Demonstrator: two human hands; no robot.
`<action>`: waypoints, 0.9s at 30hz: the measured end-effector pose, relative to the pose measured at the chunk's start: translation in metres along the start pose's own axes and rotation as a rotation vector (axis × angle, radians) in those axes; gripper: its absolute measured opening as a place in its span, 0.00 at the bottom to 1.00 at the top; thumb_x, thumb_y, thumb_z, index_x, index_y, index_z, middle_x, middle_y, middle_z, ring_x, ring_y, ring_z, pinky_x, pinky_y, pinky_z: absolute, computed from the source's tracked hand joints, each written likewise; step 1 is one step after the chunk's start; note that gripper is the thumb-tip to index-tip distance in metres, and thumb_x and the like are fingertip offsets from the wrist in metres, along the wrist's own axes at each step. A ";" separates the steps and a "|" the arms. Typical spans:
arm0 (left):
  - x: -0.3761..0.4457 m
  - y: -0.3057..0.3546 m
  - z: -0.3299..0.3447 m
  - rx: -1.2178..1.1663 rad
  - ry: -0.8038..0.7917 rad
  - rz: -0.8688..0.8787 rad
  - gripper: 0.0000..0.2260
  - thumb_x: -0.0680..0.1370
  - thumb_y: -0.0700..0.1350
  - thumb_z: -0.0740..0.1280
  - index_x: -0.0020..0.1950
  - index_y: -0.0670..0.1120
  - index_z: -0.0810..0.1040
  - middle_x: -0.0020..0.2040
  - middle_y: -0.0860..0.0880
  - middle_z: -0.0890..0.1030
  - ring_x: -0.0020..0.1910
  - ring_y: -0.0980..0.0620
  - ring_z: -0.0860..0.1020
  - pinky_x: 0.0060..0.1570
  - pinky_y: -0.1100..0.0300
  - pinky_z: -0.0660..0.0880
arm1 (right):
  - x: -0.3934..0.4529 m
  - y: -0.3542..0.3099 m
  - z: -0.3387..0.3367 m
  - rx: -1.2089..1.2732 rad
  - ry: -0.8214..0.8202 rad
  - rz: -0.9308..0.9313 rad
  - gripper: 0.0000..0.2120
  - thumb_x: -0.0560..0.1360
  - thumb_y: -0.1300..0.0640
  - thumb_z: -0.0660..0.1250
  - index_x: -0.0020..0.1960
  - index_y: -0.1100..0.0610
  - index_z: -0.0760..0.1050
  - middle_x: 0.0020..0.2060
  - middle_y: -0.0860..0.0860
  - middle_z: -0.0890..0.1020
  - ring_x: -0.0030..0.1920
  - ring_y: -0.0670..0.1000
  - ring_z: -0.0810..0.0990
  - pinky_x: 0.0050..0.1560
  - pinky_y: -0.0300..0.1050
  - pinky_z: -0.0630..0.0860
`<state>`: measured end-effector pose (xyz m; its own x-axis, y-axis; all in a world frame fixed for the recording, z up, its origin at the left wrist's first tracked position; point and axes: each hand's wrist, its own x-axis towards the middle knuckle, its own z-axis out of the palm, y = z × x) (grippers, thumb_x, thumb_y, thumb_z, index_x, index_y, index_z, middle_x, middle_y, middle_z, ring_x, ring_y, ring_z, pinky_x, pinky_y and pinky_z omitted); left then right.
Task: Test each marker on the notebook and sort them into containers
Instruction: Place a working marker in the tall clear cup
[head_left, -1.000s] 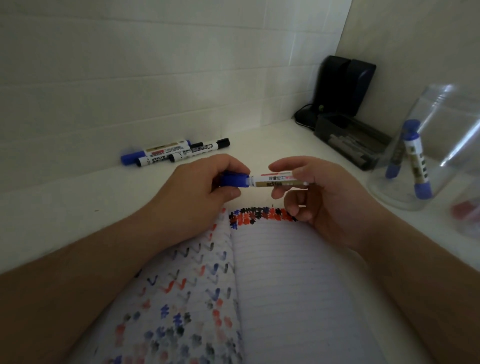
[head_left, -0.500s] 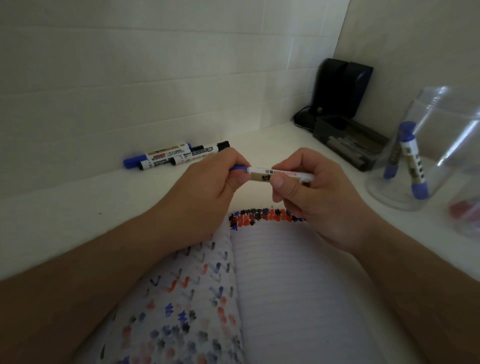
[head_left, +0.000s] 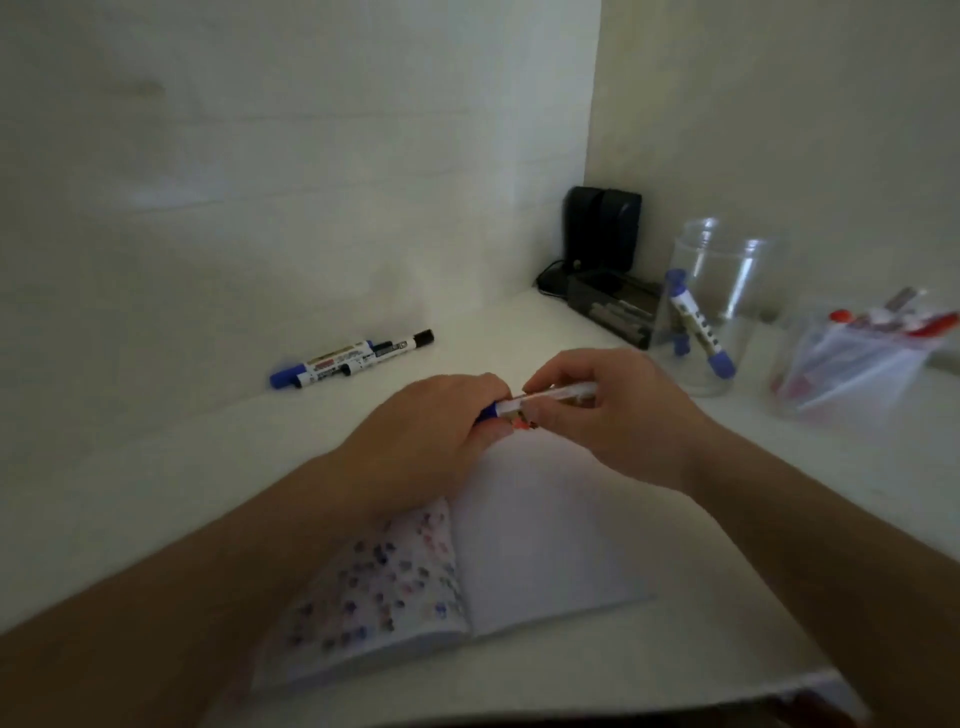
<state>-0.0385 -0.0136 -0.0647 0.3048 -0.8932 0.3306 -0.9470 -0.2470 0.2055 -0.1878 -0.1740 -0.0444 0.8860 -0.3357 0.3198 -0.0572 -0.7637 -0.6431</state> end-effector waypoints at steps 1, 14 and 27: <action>-0.001 0.019 0.000 0.004 0.007 0.057 0.08 0.82 0.57 0.62 0.54 0.55 0.75 0.41 0.55 0.75 0.40 0.57 0.71 0.41 0.60 0.68 | -0.024 0.001 -0.012 -0.040 0.016 -0.016 0.02 0.77 0.45 0.73 0.48 0.41 0.83 0.39 0.37 0.83 0.40 0.41 0.82 0.39 0.37 0.77; -0.001 0.327 0.164 -0.050 -0.115 0.829 0.11 0.75 0.60 0.69 0.49 0.54 0.79 0.45 0.55 0.79 0.48 0.52 0.73 0.50 0.54 0.70 | -0.385 0.106 -0.122 -0.313 0.127 0.511 0.11 0.69 0.34 0.70 0.50 0.35 0.81 0.39 0.36 0.82 0.41 0.41 0.81 0.38 0.42 0.79; -0.021 0.420 0.338 -0.140 -0.787 0.627 0.18 0.76 0.55 0.72 0.64 0.55 0.75 0.58 0.52 0.77 0.60 0.48 0.73 0.58 0.49 0.74 | -0.517 0.236 -0.068 -0.237 0.053 0.951 0.14 0.78 0.44 0.72 0.62 0.44 0.79 0.56 0.38 0.82 0.56 0.40 0.79 0.54 0.34 0.74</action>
<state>-0.4765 -0.2256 -0.2965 -0.4445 -0.8528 -0.2740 -0.8772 0.3523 0.3262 -0.6902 -0.2177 -0.3140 0.4010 -0.8880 -0.2252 -0.8325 -0.2506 -0.4941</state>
